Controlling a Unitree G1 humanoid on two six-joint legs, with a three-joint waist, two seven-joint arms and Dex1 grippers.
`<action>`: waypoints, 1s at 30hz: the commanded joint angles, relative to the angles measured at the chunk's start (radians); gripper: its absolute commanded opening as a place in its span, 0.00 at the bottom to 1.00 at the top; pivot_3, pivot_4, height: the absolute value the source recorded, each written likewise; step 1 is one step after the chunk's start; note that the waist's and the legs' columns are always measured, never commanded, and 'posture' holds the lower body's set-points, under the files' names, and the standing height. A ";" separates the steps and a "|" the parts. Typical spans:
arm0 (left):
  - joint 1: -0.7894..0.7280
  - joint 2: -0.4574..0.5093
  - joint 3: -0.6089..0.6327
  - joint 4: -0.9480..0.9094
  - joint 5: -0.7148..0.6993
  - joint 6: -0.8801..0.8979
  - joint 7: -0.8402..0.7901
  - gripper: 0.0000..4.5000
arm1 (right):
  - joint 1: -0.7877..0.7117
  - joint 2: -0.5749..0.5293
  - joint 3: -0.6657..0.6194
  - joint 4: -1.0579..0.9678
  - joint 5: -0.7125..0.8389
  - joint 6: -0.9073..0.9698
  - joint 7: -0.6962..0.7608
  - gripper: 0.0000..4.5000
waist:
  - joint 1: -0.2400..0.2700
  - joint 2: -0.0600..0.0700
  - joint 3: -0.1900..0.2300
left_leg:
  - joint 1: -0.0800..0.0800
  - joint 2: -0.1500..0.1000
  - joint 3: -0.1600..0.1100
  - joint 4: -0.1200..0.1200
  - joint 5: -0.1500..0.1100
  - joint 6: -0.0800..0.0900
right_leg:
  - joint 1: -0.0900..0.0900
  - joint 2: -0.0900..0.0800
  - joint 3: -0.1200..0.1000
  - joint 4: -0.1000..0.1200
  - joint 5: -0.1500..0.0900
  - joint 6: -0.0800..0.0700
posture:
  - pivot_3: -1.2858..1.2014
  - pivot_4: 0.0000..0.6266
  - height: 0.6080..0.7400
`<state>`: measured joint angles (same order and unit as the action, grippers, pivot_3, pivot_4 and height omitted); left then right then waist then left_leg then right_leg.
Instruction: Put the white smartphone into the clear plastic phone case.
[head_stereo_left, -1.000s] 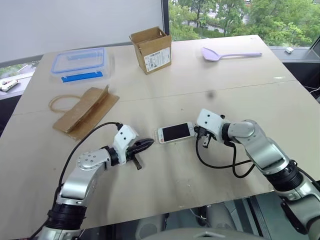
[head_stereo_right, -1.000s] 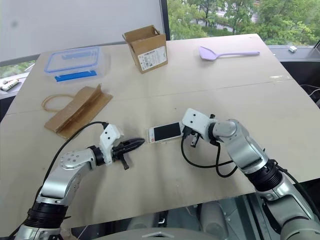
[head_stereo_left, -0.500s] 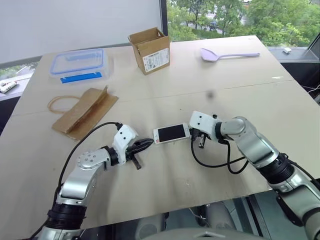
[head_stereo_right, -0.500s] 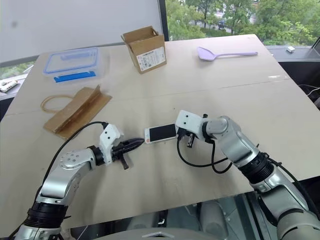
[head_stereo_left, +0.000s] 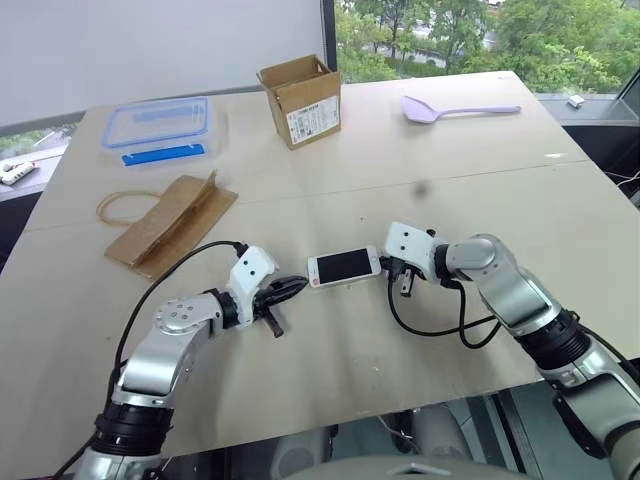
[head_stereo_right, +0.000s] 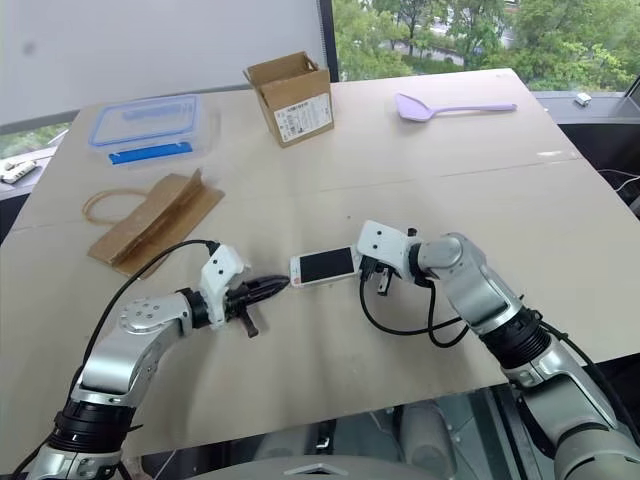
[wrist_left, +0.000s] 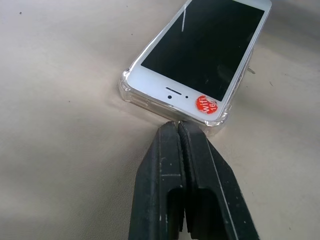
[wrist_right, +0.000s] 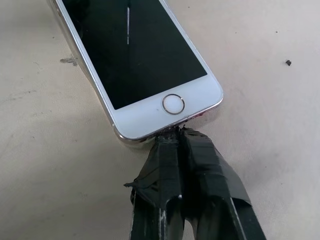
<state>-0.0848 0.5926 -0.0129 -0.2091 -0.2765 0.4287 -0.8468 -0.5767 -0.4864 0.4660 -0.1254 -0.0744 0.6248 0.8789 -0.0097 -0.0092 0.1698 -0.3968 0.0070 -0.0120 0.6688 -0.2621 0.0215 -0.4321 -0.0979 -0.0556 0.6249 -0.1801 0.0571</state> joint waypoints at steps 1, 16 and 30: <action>-0.022 -0.023 -0.046 -0.091 -0.037 -0.009 -0.026 0.01 | 0.032 0.003 -0.031 -0.110 0.060 0.004 0.031 0.01 | 0.001 0.000 0.000 | 0.000 0.000 0.000 0.000 0.000 0.000 | 0.000 0.000 0.000 0.000 0.000 0.000 | 0.52 0.24 1.00; -0.023 0.038 0.077 -0.058 -0.108 -0.017 -0.058 0.01 | 0.162 -0.104 -0.181 -0.214 0.072 0.073 -0.035 0.01 | 0.000 -0.001 0.001 | -0.001 0.000 0.000 0.000 0.000 0.000 | 0.000 0.000 0.000 -0.001 0.000 0.000 | 0.52 0.24 1.00; -0.102 -0.078 -0.097 0.118 -0.030 -0.124 -0.073 0.01 | 0.131 -0.075 -0.260 -0.276 0.237 0.160 -0.053 0.01 | -0.002 -0.002 0.001 | -0.001 0.000 0.001 0.000 0.000 0.000 | 0.000 0.001 0.001 -0.001 0.002 -0.003 | 0.52 0.24 1.00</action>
<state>-0.1765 0.5136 -0.1023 -0.1070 -0.3299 0.3356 -0.9222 -0.4202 -0.5680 0.2163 -0.3761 0.1473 0.7837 0.8372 -0.0113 -0.0115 0.1712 -0.3974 0.0072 -0.0116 0.6691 -0.2621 0.0216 -0.4323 -0.0973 -0.0550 0.6243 -0.1779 0.0536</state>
